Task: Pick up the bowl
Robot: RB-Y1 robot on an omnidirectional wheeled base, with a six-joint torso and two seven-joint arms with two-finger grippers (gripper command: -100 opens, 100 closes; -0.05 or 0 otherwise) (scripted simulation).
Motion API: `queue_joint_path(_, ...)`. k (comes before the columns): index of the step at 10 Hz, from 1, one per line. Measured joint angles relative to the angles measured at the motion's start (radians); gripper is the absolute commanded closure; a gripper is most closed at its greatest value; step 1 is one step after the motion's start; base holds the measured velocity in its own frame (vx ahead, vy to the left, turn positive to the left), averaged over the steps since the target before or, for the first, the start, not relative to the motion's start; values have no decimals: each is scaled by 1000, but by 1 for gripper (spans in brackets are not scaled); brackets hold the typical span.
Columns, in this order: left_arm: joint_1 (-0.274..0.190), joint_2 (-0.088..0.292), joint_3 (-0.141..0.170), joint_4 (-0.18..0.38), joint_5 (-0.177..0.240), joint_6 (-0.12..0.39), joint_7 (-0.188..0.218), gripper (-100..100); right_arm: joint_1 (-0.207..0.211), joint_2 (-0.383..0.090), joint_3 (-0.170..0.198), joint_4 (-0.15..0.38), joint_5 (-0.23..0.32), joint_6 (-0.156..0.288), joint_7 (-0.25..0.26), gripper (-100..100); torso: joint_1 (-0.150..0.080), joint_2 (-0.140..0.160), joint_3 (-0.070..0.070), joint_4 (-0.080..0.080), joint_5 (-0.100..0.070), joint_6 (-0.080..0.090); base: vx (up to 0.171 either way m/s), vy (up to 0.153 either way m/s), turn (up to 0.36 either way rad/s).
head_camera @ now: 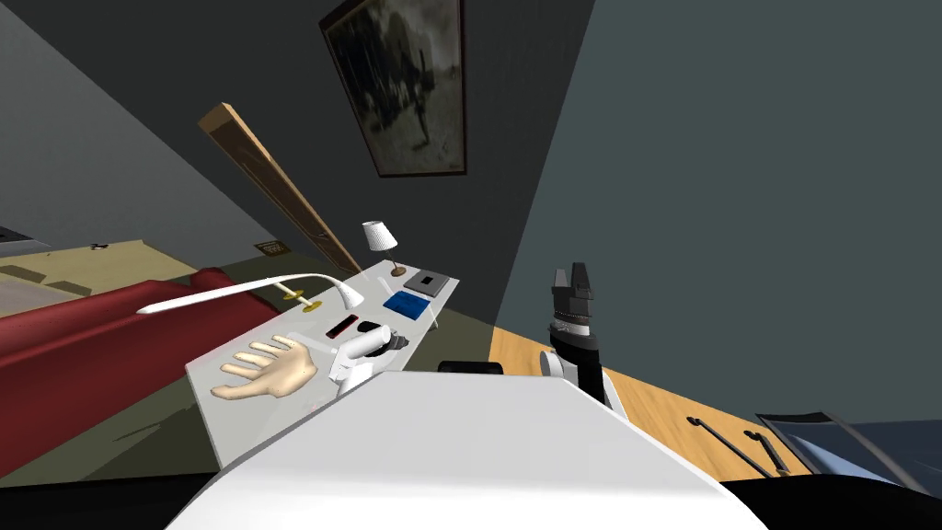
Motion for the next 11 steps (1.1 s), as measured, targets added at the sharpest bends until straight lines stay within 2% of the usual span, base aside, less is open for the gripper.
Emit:
queue_joint_path(4,1,-1,1,0,1,0,1,100,0,0,0,0,0,0,0,0,-1,-5,-3,-1,-1,1,0,0,0)
queue_joint_path(5,1,-1,1,0,1,0,1,0,0,0,0,0,0,0,0,0,-1,-5,-3,-1,-1,1,0,0,0)
queue_joint_path(6,1,-1,1,0,1,1,1,100,0,0,0,0,0,0,0,0,-1,-5,-3,-1,-1,1,78,2,221)
queue_joint_path(11,91,22,-24,-99,80,32,-70,100,0,0,0,0,0,0,0,0,-5,-12,-7,-2,-3,1,125,-54,196)
